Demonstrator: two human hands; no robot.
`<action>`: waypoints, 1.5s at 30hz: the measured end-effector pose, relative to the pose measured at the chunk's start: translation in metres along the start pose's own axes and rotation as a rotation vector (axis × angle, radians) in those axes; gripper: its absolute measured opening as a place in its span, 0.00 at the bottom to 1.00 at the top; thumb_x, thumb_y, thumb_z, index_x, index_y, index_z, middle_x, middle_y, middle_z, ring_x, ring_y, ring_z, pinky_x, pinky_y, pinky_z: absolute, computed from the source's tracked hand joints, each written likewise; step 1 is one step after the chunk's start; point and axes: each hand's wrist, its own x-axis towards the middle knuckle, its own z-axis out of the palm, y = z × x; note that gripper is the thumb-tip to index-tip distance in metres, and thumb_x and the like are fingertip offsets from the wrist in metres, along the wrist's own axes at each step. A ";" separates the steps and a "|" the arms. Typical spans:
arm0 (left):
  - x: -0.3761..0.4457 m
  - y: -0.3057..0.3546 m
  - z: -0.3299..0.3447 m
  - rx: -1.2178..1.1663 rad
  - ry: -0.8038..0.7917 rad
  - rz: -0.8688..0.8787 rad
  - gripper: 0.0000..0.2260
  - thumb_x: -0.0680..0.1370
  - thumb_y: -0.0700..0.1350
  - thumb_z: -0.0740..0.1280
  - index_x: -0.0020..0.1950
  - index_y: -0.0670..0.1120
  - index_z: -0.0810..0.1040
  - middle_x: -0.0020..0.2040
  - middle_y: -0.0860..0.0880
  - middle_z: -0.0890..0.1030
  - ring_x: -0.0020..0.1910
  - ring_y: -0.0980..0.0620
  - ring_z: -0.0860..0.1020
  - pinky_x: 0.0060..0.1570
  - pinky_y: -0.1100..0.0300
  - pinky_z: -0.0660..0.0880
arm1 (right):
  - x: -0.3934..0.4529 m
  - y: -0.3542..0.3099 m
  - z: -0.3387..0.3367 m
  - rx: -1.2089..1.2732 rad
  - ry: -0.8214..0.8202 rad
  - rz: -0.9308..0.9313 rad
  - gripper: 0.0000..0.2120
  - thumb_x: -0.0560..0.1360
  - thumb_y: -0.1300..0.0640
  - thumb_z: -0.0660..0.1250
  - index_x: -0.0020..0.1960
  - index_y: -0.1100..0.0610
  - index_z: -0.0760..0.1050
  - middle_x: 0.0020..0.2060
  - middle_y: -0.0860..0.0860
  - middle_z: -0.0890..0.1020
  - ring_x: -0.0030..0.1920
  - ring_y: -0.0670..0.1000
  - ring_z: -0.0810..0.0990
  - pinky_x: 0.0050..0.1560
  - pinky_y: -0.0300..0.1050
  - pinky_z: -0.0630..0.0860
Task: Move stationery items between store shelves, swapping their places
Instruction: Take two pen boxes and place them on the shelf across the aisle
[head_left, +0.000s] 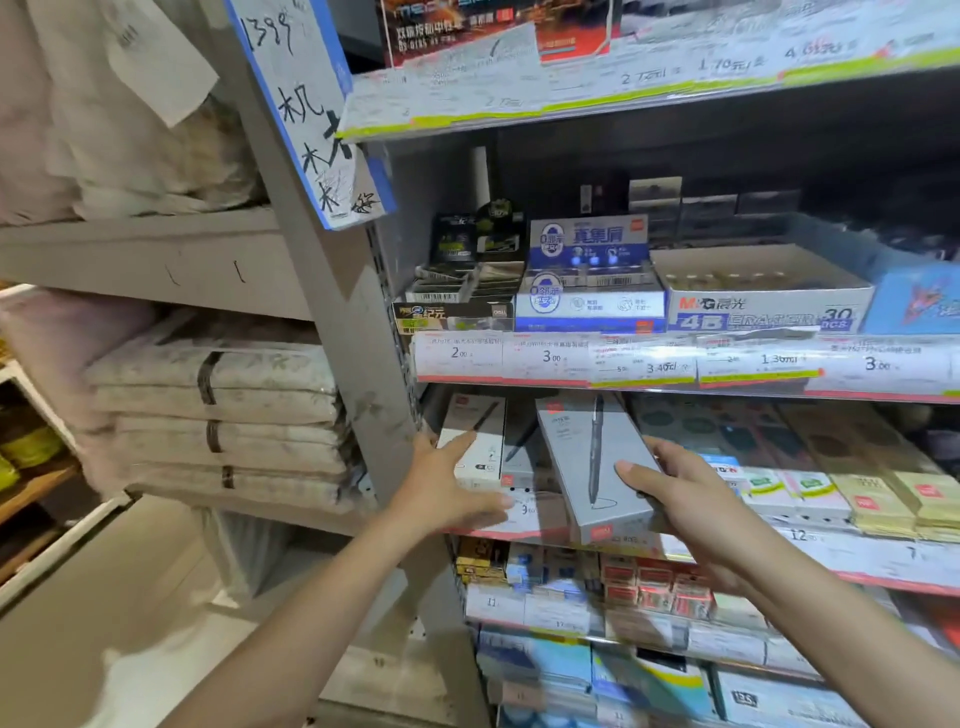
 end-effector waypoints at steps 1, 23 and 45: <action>-0.001 -0.001 0.000 0.049 -0.005 0.025 0.42 0.65 0.57 0.75 0.74 0.51 0.60 0.74 0.41 0.52 0.75 0.42 0.56 0.73 0.51 0.57 | 0.002 -0.002 0.000 -0.011 0.000 -0.006 0.15 0.78 0.61 0.61 0.64 0.58 0.70 0.53 0.55 0.82 0.43 0.51 0.82 0.36 0.40 0.78; 0.029 0.008 0.012 0.369 0.015 0.353 0.35 0.71 0.64 0.64 0.74 0.53 0.60 0.70 0.50 0.69 0.70 0.49 0.64 0.68 0.49 0.57 | 0.087 -0.034 0.065 -0.888 -0.042 0.088 0.20 0.77 0.49 0.59 0.56 0.66 0.74 0.47 0.59 0.77 0.50 0.56 0.77 0.47 0.46 0.72; 0.045 0.015 0.002 0.479 -0.069 0.376 0.11 0.78 0.52 0.62 0.53 0.45 0.72 0.44 0.49 0.74 0.42 0.50 0.69 0.42 0.58 0.64 | 0.107 -0.010 0.031 -1.158 -0.162 -0.034 0.41 0.63 0.31 0.63 0.65 0.59 0.69 0.60 0.55 0.77 0.56 0.56 0.77 0.57 0.49 0.75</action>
